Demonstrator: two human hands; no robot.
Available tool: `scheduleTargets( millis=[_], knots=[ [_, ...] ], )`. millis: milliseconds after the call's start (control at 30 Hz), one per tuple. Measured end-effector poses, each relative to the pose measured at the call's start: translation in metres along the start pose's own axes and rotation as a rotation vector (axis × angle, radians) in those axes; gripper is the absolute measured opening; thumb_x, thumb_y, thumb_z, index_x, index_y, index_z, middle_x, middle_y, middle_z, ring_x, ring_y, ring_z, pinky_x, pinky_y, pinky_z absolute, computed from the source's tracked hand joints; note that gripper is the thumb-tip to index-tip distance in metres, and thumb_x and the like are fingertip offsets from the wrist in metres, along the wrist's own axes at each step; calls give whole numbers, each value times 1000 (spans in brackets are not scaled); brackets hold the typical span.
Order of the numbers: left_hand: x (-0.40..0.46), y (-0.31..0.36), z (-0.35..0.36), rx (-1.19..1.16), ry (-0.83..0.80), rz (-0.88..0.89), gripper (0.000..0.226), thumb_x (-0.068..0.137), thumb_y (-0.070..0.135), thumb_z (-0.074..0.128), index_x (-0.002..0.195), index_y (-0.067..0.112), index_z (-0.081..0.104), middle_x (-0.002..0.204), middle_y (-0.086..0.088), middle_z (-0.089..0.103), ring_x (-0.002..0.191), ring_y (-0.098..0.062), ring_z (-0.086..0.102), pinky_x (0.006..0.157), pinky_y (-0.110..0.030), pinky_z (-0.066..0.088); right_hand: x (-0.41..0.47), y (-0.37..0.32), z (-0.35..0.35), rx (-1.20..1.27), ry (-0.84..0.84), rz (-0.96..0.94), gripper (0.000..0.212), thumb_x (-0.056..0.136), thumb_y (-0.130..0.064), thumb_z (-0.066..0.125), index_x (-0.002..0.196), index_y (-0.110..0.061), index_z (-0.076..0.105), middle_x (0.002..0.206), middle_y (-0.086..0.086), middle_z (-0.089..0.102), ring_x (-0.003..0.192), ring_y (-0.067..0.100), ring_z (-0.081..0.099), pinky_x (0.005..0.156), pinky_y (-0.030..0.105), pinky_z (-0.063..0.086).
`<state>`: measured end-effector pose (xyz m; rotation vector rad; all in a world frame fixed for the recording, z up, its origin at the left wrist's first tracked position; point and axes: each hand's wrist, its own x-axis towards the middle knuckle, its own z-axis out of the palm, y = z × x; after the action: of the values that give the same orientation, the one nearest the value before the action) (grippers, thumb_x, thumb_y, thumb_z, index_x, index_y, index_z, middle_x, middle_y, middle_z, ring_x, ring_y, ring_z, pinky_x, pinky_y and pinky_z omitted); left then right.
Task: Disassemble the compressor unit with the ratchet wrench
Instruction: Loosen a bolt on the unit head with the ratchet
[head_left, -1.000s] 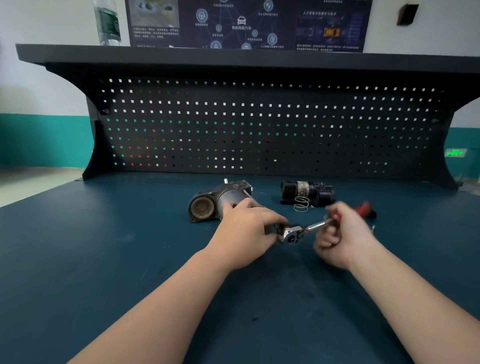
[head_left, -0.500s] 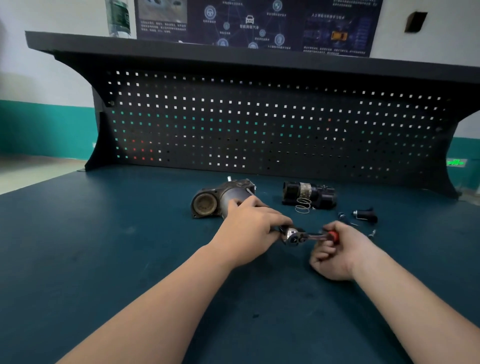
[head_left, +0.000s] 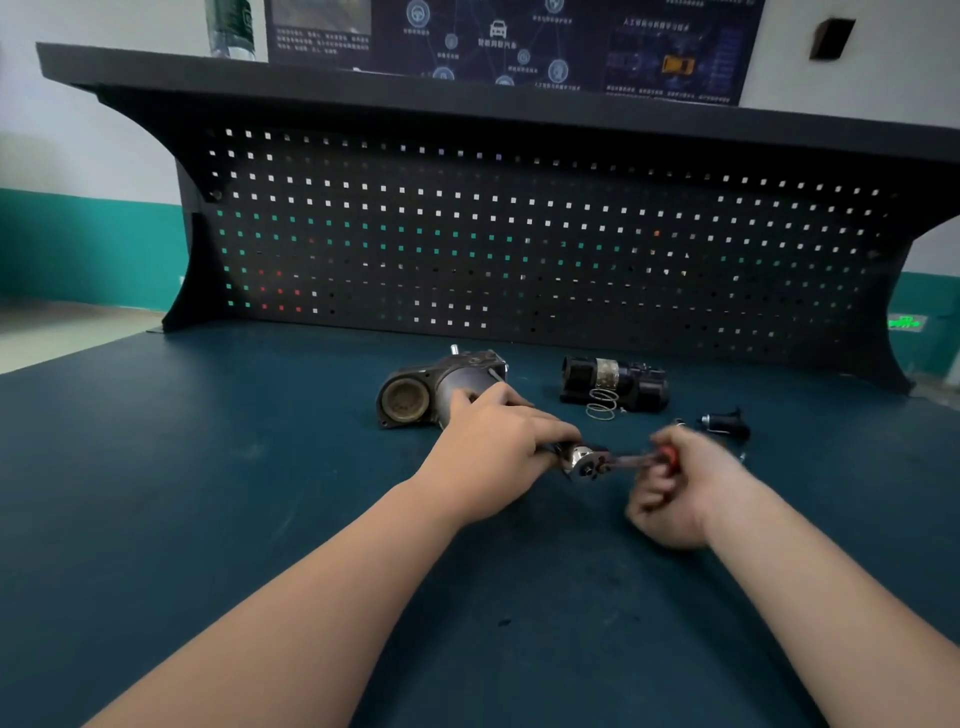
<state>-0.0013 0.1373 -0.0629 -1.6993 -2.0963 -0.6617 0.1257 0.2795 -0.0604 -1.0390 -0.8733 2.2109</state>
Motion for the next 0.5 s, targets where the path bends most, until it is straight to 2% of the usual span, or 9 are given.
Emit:
scheduleTargets(
  millis=[33,100,167,233,300,367,400,433,500],
  knots=[
    [0,0,0,2,-5,-1,25,91,36,54,114,45,60,117,30,59,109,-11,38,90,-39,24,2,4,-1,26,-1,66,37,86,-25,52,54,-19,34,38,-6,27,26,9,19,47,20,16],
    [-1,-3,-2,11,-40,15,29,92,37,54,118,47,57,121,31,57,111,-10,37,88,-38,24,3,3,2,22,-17,-49,32,85,-24,52,57,-18,40,37,-6,25,26,9,19,45,20,17],
    [-2,-5,-5,23,-74,53,33,93,43,51,125,51,51,125,32,53,110,-8,34,85,-36,23,0,-8,7,-14,-109,-363,28,86,-26,57,63,-16,45,35,-6,25,27,8,20,39,18,20],
    [-2,-5,-5,14,-69,73,31,93,42,51,122,50,53,124,33,53,108,-8,34,82,-35,22,-8,-20,12,-161,-272,-726,28,86,-30,64,68,-14,50,37,-5,33,30,8,26,37,18,25],
    [-2,-5,-4,-11,-30,58,26,92,35,55,115,44,60,119,31,57,109,-11,38,83,-35,23,-16,-20,17,-309,-388,-921,29,84,-34,66,71,-11,53,41,-6,41,33,8,32,37,19,29],
    [-2,-4,-2,-16,0,44,24,91,32,56,112,41,63,116,30,60,108,-12,40,85,-36,23,-14,-19,19,-298,-318,-902,31,86,-33,65,69,-11,49,41,-5,39,32,9,30,38,20,27],
    [-1,-3,-1,-19,6,36,24,90,31,57,111,41,63,114,29,61,108,-12,40,86,-36,23,-11,-18,17,-272,-238,-815,33,88,-31,63,67,-12,46,39,-5,36,31,10,27,39,20,23],
    [0,-3,0,-29,13,23,24,89,31,58,110,41,64,112,29,62,108,-12,41,86,-36,22,-8,-17,15,-230,-153,-669,34,88,-29,61,64,-14,42,38,-4,32,29,10,23,40,20,19],
    [1,-2,2,-56,29,-9,25,87,30,60,109,41,65,110,27,64,108,-11,41,85,-35,21,0,-10,5,-86,-44,-247,34,85,-26,57,58,-18,38,37,-6,27,27,8,18,40,19,15]
  ],
)
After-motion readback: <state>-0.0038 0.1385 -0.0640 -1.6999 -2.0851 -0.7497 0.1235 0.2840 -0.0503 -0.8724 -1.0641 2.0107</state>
